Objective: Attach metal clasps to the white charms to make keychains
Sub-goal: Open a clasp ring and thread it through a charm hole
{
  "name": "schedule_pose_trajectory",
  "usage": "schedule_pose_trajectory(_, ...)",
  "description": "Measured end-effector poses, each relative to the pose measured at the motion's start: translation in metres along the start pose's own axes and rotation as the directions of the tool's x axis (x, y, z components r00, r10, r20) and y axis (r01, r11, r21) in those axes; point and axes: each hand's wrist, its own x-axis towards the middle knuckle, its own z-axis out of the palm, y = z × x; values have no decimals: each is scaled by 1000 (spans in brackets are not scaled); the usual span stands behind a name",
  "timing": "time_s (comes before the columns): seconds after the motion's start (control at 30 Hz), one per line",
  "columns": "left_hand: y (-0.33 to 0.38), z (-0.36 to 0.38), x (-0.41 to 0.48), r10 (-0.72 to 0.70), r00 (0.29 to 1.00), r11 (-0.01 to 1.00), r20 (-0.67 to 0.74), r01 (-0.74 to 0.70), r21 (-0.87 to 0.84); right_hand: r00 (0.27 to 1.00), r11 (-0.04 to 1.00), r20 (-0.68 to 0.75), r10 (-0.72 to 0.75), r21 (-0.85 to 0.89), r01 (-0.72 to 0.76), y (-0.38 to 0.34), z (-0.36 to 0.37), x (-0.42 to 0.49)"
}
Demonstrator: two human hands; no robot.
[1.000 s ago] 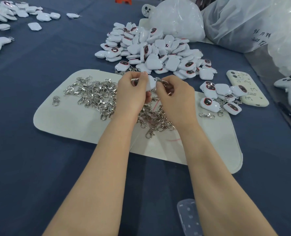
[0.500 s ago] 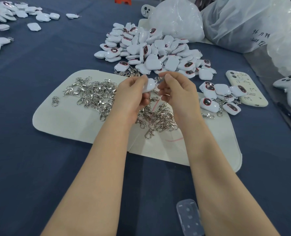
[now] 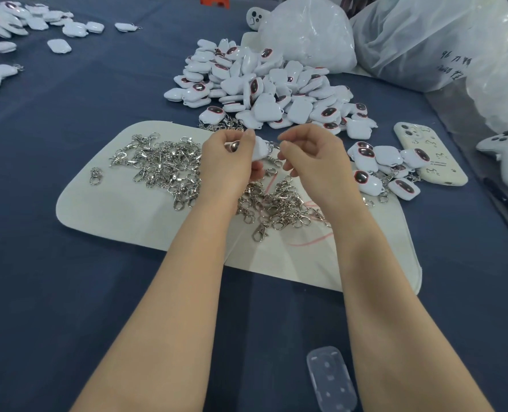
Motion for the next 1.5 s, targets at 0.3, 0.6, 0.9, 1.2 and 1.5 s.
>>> schedule_pose_trajectory(0.3, 0, 1, -1, -32, 999, 995, 7, 32, -99, 998, 997, 50, -24, -75, 28, 1, 2, 0)
schedule_pose_trajectory(0.6, 2, 1, -4, 69, 997, 998, 46, -69, 6, 999, 990, 4, -41, -134, 41, 3, 1, 2)
schedule_pose_trajectory(0.9, 4, 0, -4, 32, 998, 997, 47, -28, -77, 997, 964, -8, -72, -256, 67, 7, 4, 2)
schedule_pose_trajectory(1.2, 5, 2, -5, -78, 989, 973, 123, 102, -205, 976, 967, -120, -181, -205, 154, 5, 10, 0)
schedule_pose_trajectory(1.5, 6, -4, -3, 54, 998, 999, 43, -54, -1, 936, 834, -6, -352, -456, 310, 8, 13, -3)
